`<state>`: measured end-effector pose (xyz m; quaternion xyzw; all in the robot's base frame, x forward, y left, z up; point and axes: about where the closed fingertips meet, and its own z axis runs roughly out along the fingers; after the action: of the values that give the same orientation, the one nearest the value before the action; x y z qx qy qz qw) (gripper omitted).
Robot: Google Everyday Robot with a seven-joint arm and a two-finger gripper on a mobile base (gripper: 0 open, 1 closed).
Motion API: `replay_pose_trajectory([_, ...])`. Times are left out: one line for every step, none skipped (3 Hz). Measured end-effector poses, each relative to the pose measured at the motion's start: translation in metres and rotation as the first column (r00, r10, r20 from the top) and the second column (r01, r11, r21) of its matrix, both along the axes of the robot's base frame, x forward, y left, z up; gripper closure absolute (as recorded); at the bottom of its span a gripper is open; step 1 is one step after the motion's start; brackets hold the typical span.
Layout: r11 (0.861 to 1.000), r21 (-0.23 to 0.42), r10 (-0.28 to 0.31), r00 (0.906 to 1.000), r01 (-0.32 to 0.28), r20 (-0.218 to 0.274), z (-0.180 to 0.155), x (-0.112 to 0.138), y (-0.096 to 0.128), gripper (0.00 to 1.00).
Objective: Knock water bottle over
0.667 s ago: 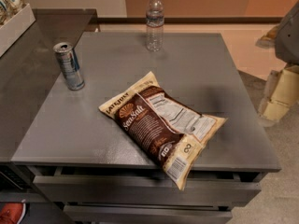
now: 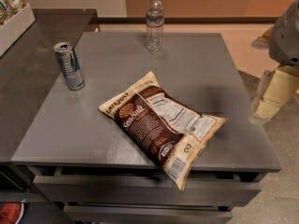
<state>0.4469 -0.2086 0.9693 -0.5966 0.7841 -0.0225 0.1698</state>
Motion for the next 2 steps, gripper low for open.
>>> replay_pose_trajectory([0.998,0.054,-0.026,0.9997,0.025,0.003,-0.010,0.019,0.012,0.00])
replay_pose_trajectory([0.991,0.119,-0.064,0.9979,0.063,0.007,-0.018,0.047,0.024,0.00])
